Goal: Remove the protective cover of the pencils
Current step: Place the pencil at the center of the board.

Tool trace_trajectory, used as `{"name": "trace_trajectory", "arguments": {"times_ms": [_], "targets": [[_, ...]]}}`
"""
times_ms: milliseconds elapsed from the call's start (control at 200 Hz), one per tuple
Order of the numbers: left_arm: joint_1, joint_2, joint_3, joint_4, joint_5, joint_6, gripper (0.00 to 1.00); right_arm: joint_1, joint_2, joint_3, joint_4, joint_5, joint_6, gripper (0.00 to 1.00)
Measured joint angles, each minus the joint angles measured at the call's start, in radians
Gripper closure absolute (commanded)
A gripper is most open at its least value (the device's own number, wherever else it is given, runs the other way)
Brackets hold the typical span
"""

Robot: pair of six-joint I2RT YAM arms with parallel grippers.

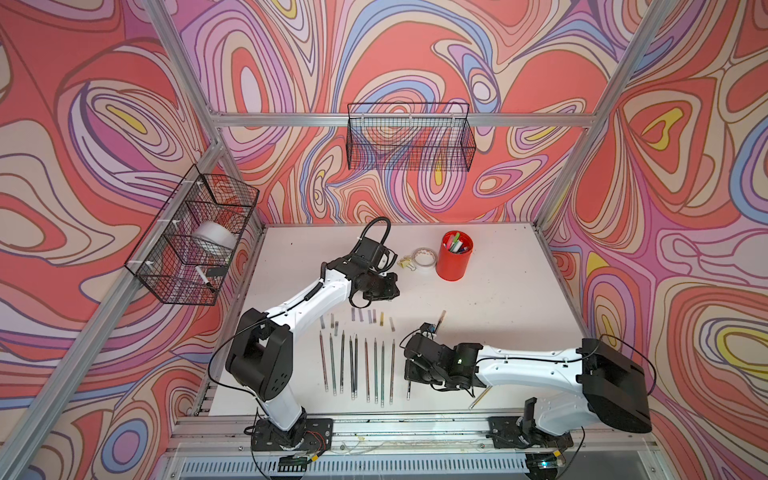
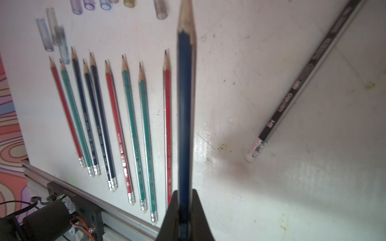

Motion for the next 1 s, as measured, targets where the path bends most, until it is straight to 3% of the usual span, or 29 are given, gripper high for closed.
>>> {"name": "trace_trajectory", "arguments": {"times_ms": [411,686,1002], "targets": [[-0.035,0.161,0.125,-0.121,0.003,0.005,1.0,0.0,0.198,0.12,-0.096,-0.048,0.019,1.0],[-0.073,0.263,0.176,-0.2,0.009,0.02,1.0,0.0,0.228,0.156,-0.105,-0.072,0.018,0.98],[-0.089,0.33,0.231,-0.257,0.021,0.024,1.0,0.0,0.233,0.162,-0.11,-0.076,0.018,0.85]]}}
